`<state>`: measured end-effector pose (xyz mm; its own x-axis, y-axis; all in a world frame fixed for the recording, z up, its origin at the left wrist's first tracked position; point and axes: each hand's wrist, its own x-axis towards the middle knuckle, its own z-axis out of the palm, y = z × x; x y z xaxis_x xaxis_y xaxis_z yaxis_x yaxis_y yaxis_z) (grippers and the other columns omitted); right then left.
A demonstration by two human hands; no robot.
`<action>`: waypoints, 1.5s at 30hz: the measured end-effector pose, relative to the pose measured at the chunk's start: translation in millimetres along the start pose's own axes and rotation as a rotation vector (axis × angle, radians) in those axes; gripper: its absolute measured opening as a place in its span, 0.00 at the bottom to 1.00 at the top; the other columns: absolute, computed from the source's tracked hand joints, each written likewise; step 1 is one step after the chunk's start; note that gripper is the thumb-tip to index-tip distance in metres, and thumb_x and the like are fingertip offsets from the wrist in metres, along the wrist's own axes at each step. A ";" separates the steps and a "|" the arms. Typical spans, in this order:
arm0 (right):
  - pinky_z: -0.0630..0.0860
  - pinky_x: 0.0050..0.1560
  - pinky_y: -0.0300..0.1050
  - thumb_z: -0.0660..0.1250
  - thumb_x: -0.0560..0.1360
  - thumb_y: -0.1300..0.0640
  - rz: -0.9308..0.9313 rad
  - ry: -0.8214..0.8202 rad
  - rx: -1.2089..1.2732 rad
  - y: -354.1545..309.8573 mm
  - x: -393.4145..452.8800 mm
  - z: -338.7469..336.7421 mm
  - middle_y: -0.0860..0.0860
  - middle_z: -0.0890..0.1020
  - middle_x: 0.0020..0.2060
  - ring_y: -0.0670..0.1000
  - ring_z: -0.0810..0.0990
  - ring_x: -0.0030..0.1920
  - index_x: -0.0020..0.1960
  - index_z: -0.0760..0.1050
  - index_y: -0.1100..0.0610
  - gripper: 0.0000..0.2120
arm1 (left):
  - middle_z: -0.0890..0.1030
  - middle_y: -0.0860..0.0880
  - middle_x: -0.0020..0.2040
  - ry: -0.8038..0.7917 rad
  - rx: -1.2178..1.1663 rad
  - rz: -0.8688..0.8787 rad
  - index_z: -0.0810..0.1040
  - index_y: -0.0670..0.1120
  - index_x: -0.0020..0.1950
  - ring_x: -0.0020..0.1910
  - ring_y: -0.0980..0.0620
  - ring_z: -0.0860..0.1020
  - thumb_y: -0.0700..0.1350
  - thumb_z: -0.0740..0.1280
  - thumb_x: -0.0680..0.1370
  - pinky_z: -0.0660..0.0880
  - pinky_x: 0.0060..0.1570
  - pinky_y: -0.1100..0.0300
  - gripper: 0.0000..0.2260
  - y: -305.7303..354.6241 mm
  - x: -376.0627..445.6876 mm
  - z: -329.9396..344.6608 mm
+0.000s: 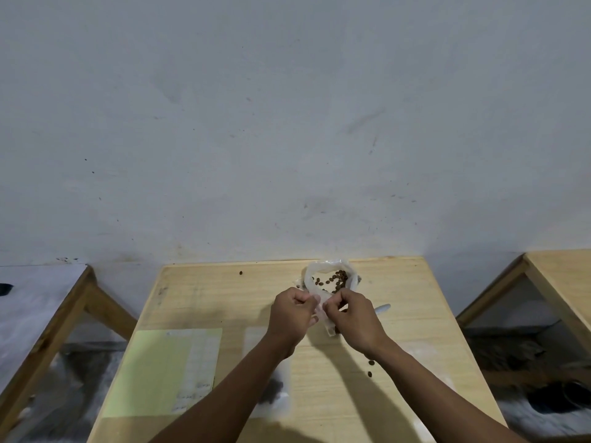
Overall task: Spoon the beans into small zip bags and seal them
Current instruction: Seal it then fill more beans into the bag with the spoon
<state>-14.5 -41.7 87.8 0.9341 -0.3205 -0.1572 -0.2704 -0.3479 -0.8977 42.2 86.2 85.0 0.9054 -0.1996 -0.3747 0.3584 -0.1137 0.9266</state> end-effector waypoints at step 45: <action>0.84 0.42 0.51 0.62 0.81 0.60 0.283 -0.122 0.523 4.5 23.6 -28.6 0.59 0.81 0.45 0.61 0.82 0.37 0.53 0.77 0.70 0.12 | 0.78 0.52 0.62 0.039 0.936 0.613 0.70 0.48 0.69 0.57 0.52 0.78 0.55 0.72 0.69 0.72 0.56 0.59 0.30 -37.4 -6.4 -21.4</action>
<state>-0.4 -76.0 91.8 0.8711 -0.2235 -0.4373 -0.3905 0.2248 -0.8927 27.8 112.6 53.4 0.8825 -0.4446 0.1532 -0.4483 -0.6972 0.5593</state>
